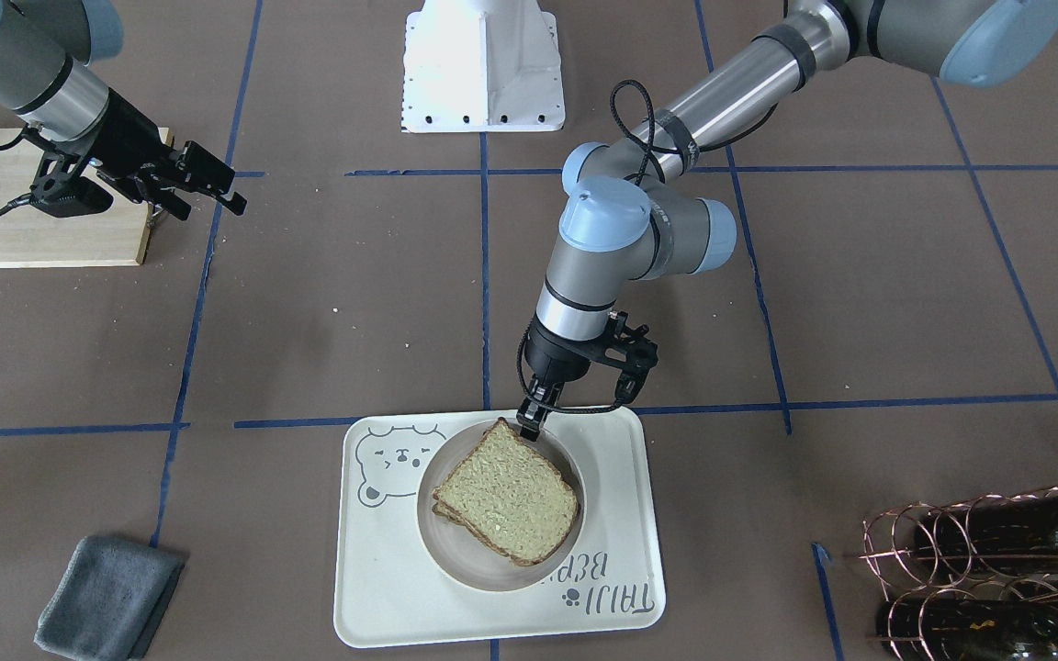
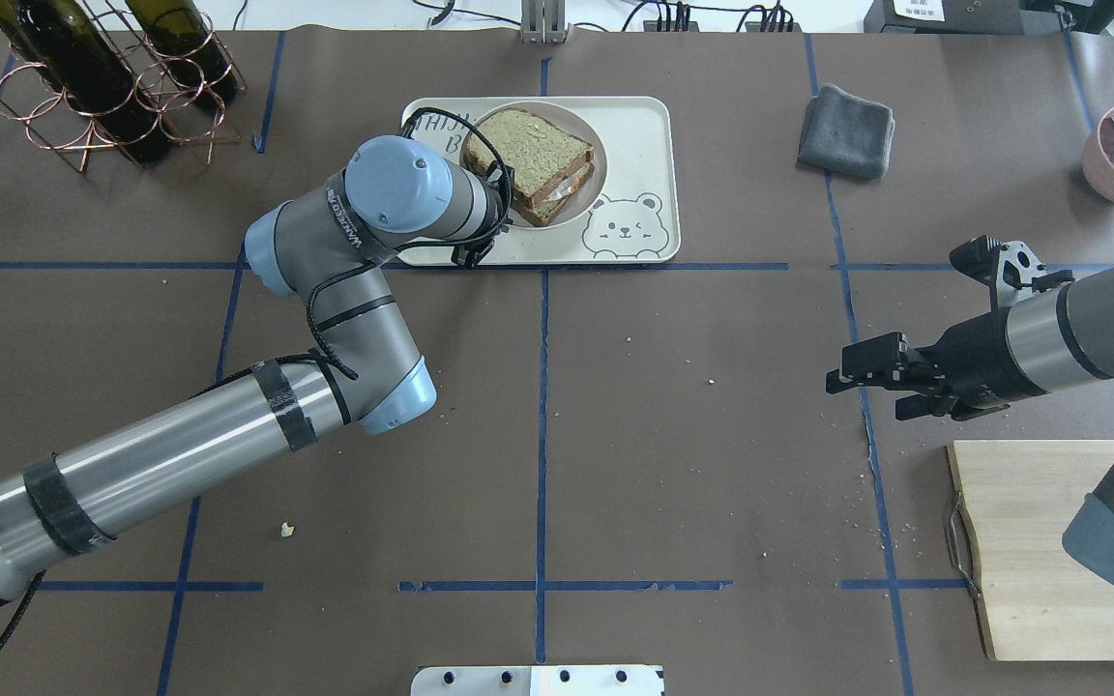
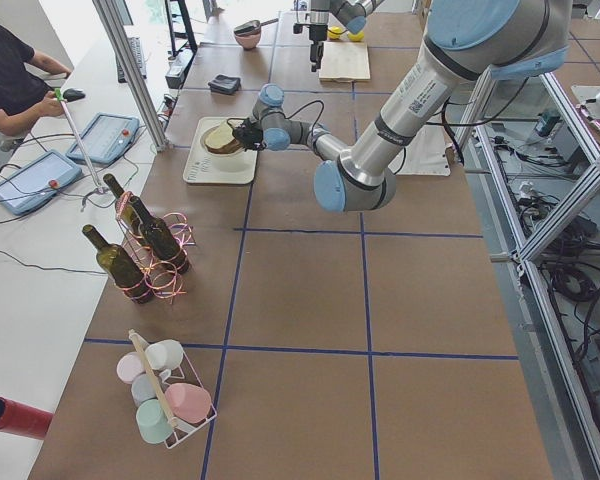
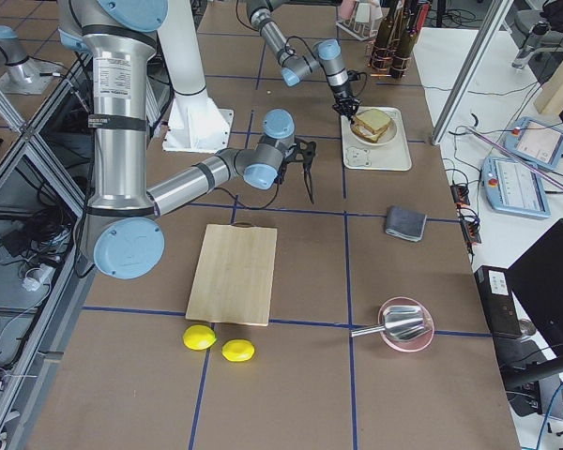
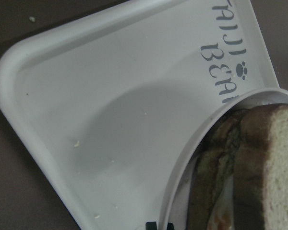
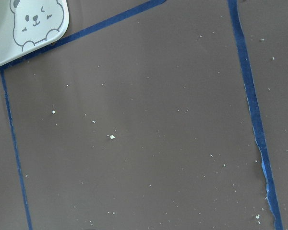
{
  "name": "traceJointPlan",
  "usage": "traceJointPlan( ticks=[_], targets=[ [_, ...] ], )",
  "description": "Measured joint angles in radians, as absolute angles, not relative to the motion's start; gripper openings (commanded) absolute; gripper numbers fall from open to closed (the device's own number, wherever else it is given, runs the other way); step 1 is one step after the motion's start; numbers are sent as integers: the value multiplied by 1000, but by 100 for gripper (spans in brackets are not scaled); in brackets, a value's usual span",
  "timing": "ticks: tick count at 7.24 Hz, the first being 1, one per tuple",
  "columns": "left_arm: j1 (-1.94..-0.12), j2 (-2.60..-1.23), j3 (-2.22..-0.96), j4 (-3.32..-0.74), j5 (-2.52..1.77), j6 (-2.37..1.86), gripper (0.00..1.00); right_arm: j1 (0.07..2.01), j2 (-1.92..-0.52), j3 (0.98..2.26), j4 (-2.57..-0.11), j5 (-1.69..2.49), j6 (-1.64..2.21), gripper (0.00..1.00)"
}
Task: Make sandwich and place on tray
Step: 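Lift the plate with the left gripper and carry it onto the tray, then lower the plate onto the tray and open the left gripper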
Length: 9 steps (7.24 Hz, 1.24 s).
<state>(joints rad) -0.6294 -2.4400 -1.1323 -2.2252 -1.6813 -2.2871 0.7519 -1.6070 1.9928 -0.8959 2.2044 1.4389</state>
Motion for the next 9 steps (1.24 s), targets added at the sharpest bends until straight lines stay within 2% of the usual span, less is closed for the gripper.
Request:
traceJointPlan(
  ticks=[3, 4, 5, 6, 9],
  targets=[
    [-615, -2445, -1113, -2239, -1684, -2284, 0, 752, -1608, 1993, -896, 2204, 1439, 100],
    [-613, -2445, -1105, -2254, -1684, -2284, 5, 752, -1608, 1993, -896, 2204, 1439, 100],
    [-611, -2445, -1100, -2264, -1685, -2283, 16, 752, -1609, 1993, -896, 2204, 1439, 100],
    [-611, -2445, -1098, -2268, -1685, -2274, 22, 752, -1609, 1993, -896, 2204, 1439, 100],
    [-612, -2439, -1111, -2268, -1687, -2225, 29, 752, -1608, 1993, -896, 2204, 1439, 100]
  ],
)
